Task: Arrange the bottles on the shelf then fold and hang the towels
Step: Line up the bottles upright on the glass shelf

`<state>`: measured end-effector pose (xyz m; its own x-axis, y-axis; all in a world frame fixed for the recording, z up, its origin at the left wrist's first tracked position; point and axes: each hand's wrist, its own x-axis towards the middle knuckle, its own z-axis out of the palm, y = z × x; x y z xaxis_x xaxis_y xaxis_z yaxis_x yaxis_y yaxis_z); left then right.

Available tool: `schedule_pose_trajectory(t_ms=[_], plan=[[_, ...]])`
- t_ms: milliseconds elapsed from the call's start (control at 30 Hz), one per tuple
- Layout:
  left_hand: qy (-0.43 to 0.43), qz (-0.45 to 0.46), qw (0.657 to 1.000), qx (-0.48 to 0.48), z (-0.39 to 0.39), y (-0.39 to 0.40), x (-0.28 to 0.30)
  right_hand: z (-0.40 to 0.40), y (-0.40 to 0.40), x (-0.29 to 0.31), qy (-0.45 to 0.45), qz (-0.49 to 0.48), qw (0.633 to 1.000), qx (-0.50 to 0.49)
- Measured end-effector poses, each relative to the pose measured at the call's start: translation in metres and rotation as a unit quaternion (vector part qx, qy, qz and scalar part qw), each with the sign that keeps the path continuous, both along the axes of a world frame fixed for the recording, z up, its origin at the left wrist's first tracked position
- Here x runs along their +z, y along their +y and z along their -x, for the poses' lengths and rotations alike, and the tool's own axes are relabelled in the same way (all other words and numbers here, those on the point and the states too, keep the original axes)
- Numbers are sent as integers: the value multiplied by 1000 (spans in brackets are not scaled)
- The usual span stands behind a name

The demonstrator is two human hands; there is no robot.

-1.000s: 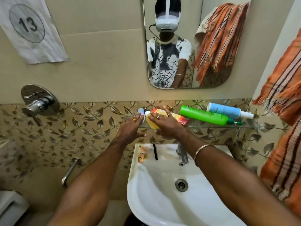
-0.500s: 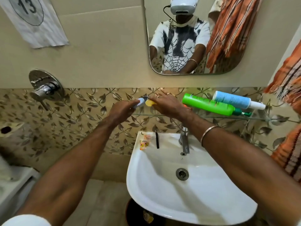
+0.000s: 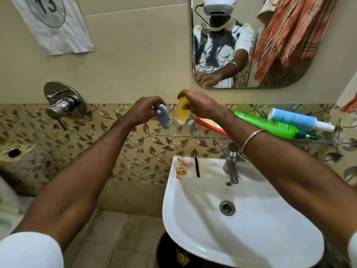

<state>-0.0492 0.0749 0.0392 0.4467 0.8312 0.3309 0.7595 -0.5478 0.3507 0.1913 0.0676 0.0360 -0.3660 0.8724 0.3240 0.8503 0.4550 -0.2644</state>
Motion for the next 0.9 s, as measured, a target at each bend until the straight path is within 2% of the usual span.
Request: schedule_pose_trajectory(t_ms=[267,900], plan=[[31,-1,999,-33,-4,19,4,18,4,6,-41,22,999,2],[58,34,996,-53,-6,22,6,24,4,-5,-7,47,999,0]])
